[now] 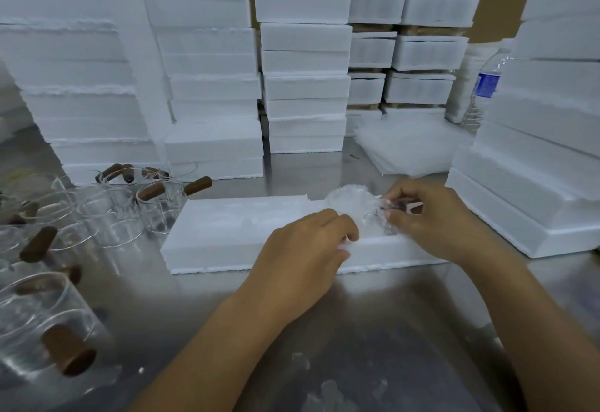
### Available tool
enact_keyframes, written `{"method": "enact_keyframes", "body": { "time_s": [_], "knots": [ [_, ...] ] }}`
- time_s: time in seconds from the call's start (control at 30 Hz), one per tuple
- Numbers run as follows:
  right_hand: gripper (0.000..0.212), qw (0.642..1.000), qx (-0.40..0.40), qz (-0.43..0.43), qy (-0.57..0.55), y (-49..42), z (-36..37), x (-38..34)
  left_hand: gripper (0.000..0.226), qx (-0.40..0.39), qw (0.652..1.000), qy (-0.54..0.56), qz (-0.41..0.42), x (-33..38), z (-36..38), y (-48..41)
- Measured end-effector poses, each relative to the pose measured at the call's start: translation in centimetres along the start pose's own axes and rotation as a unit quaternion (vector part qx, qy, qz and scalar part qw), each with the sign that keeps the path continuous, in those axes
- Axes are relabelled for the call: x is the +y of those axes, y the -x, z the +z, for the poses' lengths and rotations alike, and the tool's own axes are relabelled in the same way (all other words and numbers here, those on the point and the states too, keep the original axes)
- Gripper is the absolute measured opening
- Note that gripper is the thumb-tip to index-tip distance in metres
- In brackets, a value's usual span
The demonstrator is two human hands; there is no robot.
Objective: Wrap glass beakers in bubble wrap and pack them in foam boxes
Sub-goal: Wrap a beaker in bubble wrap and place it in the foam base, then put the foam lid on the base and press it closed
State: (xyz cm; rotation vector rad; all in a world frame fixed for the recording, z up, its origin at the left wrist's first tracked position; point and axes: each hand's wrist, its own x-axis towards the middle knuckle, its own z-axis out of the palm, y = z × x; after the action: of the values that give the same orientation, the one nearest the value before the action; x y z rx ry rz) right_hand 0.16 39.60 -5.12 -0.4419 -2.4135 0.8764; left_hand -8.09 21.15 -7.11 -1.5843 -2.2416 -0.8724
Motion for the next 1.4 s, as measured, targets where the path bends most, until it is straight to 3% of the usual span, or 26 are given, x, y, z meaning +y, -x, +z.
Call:
{"method": "enact_keyframes", "body": {
  "time_s": [0.17,0.23,0.3,0.4,0.53,0.67,0.77,0.83,0.97,1.03,1.1,1.13,1.2,1.23,1.27,1.33,1.4],
  "knots": [
    [0.027,1.0,-0.003,-0.004,0.009,-0.1,-0.5,0.1,0.026,0.065,0.993,0.088,-0.055,-0.5,-0.7,-0.2],
    [0.032,0.999,0.039,0.006,-0.012,-0.3,-0.7,0.2,0.032,0.092,0.985,0.118,-0.091,-1.4,-1.8,-0.3],
    [0.034,0.993,0.107,0.035,-0.03,-0.6,-0.9,0.5,0.045,0.051,0.984,0.1,-0.142,-2.4,-2.7,-0.2],
    [0.031,0.978,0.177,0.11,-0.017,-0.8,-1.1,1.3,0.059,-0.076,0.975,0.038,-0.204,-3.6,-3.5,0.1],
    [0.029,0.966,0.152,0.21,0.008,-1.1,-1.0,2.5,0.045,-0.121,0.968,-0.004,-0.218,-3.7,-3.6,0.4],
    [0.036,0.964,0.106,0.244,-0.008,-1.2,-0.7,2.7,0.038,-0.046,0.983,0.004,-0.176,-3.1,-4.5,0.3],
    [0.036,0.963,0.105,0.248,-0.007,-1.3,-0.6,2.7,0.039,0.087,0.986,0.041,-0.136,-2.5,-5.8,-0.1],
    [0.036,0.964,0.1,0.245,-0.019,-1.3,-0.4,2.5,0.038,0.194,0.97,0.115,-0.095,-1.8,-6.9,-0.5],
    [0.038,0.958,0.087,0.248,-0.111,-1.3,0.7,1.5,0.029,0.337,0.896,0.289,-0.003,-0.6,-8.4,-0.5],
    [0.039,0.954,0.068,0.243,-0.161,-1.2,1.4,0.7,0.019,0.373,0.875,0.302,-0.061,-1.0,-9.1,-0.2],
    [0.037,0.949,0.042,0.232,-0.21,-1.0,2.0,-0.1,0.023,0.354,0.852,0.367,-0.121,-1.9,-9.6,-0.1],
    [0.035,0.949,0.029,0.222,-0.223,-0.8,2.3,-0.4,0.021,0.331,0.81,0.469,-0.114,-2.2,-9.8,-0.1],
    [0.027,0.958,0.022,0.184,-0.218,-0.5,2.7,-0.8,0.053,0.31,0.655,0.684,-0.083,-2.2,-9.9,-0.4],
    [0.025,0.965,0.036,0.157,-0.207,-0.3,2.7,-1.1,0.064,0.305,0.588,0.745,-0.073,-1.8,-9.8,-0.6],
    [0.021,0.969,0.055,0.129,-0.204,-0.3,2.6,-1.4,0.063,0.303,0.549,0.776,-0.07,-1.5,-9.4,-0.9],
    [0.021,0.955,0.089,0.088,-0.27,-0.3,2.5,-2.2,0.046,0.283,0.523,0.8,-0.081,-0.9,-8.2,-1.2],
    [0.031,0.905,0.081,0.087,-0.408,-0.4,2.2,-2.8,0.031,0.245,0.526,0.807,-0.106,-0.3,-6.9,-1.4]
  ]
}}
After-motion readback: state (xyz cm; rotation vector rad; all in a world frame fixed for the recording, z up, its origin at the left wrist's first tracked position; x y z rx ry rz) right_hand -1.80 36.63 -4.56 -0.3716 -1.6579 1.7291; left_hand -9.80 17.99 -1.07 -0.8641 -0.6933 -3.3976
